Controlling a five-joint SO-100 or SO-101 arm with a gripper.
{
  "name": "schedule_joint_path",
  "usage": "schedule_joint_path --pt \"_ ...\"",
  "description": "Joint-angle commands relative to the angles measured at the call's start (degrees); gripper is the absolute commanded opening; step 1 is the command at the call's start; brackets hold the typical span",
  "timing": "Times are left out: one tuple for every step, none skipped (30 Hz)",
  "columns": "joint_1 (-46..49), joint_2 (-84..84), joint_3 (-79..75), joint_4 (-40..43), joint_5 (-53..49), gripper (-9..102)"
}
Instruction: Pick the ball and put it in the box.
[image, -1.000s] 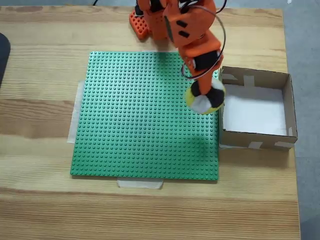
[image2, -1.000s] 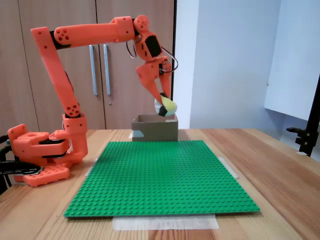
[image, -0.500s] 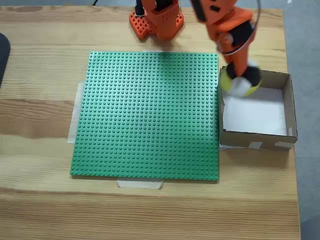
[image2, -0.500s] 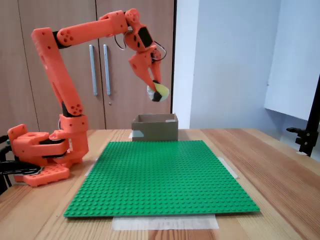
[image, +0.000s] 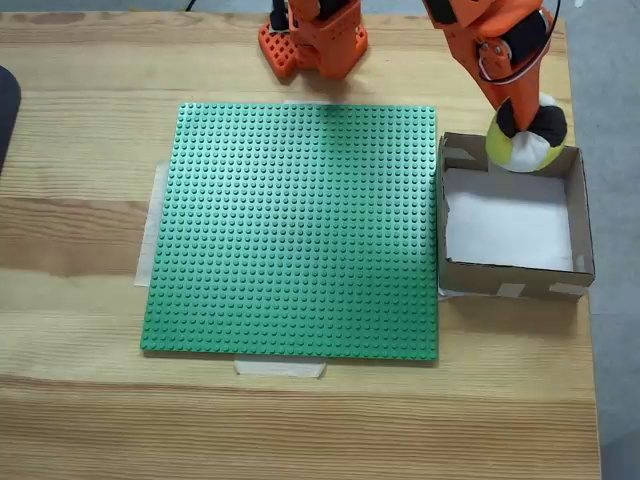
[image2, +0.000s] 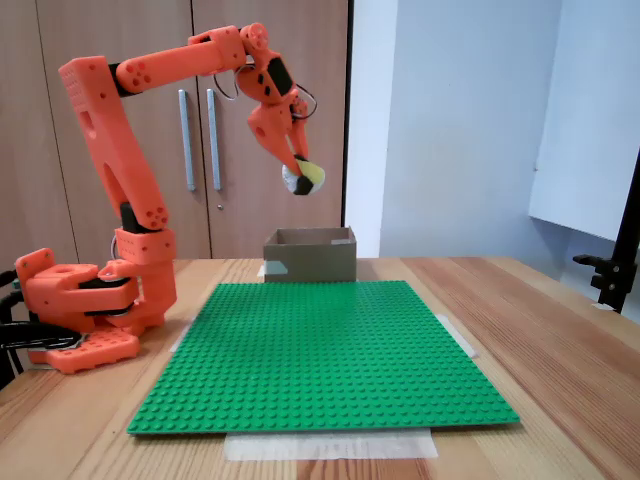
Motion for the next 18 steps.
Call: schedule_joint_path --pt "-0.70 -0.09 -1.23 -1.41 0.70 -1" --pt "-0.79 -0.62 -1.32 -1.76 0.88 -1" --pt "-0.79 -1.23 -1.49 -1.93 0.97 -1" --pt "-0.79 -1.93 -1.67 -2.02 0.97 -1" --pt "-0.79 -2.64 -1.67 -2.20 0.97 -1" --pt "-0.79 -3.34 -1.76 -2.29 0.97 -1" --pt "-0.79 -4.13 -1.85 -2.29 1.05 -1" --pt "-0.70 -5.01 -1.85 -2.37 1.05 -1" --pt "-0.62 -5.89 -2.02 -2.37 1.23 -1" --pt "-0.44 -6.59 -2.11 -2.46 1.49 -1" --pt "-0.26 -7.38 -2.20 -2.72 1.49 -1" --pt "-0.26 -8.17 -2.29 -2.90 1.67 -1" --pt "-0.26 -8.79 -2.37 -3.08 1.85 -1" --pt "-0.26 -9.49 -2.37 -3.16 1.85 -1" --pt "-0.26 -10.20 -2.46 -3.34 1.85 -1" --pt "-0.18 -10.81 -2.46 -3.69 2.11 -1" --pt "-0.09 -11.43 -2.46 -3.87 2.29 -1" --pt "-0.09 -12.13 -2.46 -4.13 2.37 -1"
